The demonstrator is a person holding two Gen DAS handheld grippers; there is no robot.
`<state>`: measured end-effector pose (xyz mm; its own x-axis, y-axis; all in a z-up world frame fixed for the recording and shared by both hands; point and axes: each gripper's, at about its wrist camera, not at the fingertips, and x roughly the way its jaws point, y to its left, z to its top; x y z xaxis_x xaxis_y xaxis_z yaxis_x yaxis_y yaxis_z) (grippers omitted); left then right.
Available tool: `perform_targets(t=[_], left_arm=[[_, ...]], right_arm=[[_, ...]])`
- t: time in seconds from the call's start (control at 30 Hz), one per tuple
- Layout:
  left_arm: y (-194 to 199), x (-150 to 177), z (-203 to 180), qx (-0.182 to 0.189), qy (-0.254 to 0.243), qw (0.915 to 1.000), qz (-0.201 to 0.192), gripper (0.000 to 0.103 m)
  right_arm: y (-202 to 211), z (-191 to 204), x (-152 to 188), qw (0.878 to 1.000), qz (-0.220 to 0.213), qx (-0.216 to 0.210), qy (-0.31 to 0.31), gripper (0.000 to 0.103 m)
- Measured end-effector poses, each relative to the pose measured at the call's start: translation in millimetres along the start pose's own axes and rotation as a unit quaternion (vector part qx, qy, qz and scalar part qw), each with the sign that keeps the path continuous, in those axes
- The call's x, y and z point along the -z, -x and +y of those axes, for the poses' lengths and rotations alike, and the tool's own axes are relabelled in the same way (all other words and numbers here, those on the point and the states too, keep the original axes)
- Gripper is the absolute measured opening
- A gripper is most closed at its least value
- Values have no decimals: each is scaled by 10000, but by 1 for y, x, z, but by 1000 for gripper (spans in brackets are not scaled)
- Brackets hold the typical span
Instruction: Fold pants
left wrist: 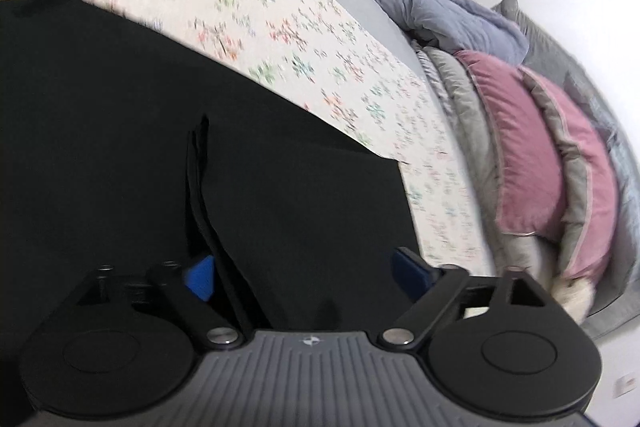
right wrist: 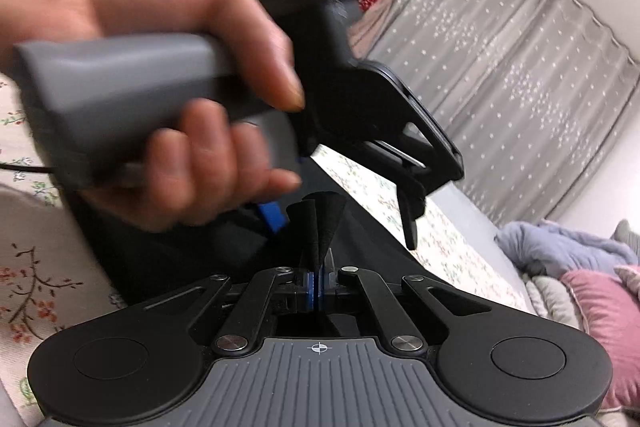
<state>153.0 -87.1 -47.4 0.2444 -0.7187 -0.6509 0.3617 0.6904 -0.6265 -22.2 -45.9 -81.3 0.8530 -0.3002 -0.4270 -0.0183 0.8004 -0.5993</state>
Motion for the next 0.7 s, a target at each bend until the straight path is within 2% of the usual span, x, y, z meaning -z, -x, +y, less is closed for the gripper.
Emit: perform_targets(t=[0.1, 0.13, 0.17, 0.2, 0.23, 0.27, 0.33, 0.57, 0.6, 0.7], left_arm=[[-1, -5, 4, -68, -61, 10000, 16, 90], [-1, -6, 5, -103, -104, 9999, 7, 79], [0, -6, 4, -154, -189, 9997, -11, 61], [1, -6, 3, -202, -287, 9994, -15, 51], [2, -7, 2, -254, -353, 9990, -33, 33], [6, -8, 1, -282, -393, 9988, -76, 24], [14, -11, 0, -216, -501, 9983, -202, 20], [56, -23, 2, -143, -1000, 9923, -714, 19], [61, -24, 5, 12, -934, 9922, -829, 19], [77, -27, 16, -110, -1066, 9897, -954, 19]], right_arm=[[3, 2, -3, 9999, -105, 60, 67, 0], [4, 1, -4, 9999, -129, 62, 65, 0], [3, 0, -5, 9999, -141, 60, 71, 0], [3, 2, -6, 9998, -155, 66, 85, 0], [4, 3, -6, 9998, -174, 73, 105, 0], [7, 5, -6, 9997, -195, 83, 127, 0], [5, 6, -10, 9995, -250, 124, 160, 0], [2, 7, -36, 9979, -603, 241, 58, 0], [2, 7, -40, 9975, -659, 250, 14, 0], [3, 14, -53, 9965, -794, 254, -72, 0]])
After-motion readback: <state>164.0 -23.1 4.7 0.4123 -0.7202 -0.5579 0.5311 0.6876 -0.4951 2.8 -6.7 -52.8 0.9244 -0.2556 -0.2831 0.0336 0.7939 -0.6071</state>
